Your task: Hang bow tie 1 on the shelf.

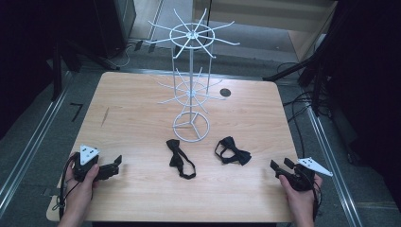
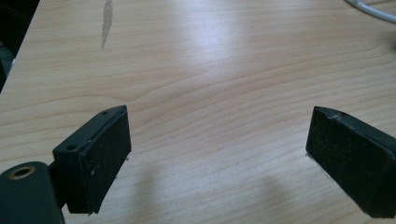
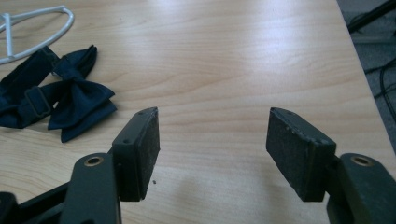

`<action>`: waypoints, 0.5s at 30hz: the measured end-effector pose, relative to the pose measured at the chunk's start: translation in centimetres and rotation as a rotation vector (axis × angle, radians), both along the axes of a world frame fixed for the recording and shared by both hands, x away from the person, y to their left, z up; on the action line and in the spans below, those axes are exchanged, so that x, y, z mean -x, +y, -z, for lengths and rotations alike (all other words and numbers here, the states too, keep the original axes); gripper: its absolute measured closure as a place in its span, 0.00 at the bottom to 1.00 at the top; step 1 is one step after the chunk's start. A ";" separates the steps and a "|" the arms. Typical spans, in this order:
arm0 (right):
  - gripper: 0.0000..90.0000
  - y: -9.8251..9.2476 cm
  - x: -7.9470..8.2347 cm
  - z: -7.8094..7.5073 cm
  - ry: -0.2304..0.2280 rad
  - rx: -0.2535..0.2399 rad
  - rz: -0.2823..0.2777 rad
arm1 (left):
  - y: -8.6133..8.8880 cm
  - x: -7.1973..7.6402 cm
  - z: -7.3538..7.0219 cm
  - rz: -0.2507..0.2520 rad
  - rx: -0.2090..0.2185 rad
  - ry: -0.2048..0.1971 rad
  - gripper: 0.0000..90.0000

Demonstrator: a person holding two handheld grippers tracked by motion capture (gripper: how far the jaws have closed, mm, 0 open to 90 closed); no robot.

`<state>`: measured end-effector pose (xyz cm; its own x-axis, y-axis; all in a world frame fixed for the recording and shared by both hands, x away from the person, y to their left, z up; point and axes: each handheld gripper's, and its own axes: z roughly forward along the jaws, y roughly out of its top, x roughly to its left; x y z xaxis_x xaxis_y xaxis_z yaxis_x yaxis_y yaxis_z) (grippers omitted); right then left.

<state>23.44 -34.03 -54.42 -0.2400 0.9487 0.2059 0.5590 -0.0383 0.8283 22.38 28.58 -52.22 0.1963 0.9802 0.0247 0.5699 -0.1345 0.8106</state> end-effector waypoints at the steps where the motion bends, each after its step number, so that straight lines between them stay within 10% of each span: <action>1: 0.40 0.1 0.1 -0.2 -0.006 -0.002 -0.002 | -0.1 0.0 0.0 -0.004 -0.001 -0.006 0.08; 15: 0.42 2.6 -0.3 -2.5 -0.089 -0.009 -0.079 | -0.7 0.3 0.3 0.022 -0.009 -0.015 0.08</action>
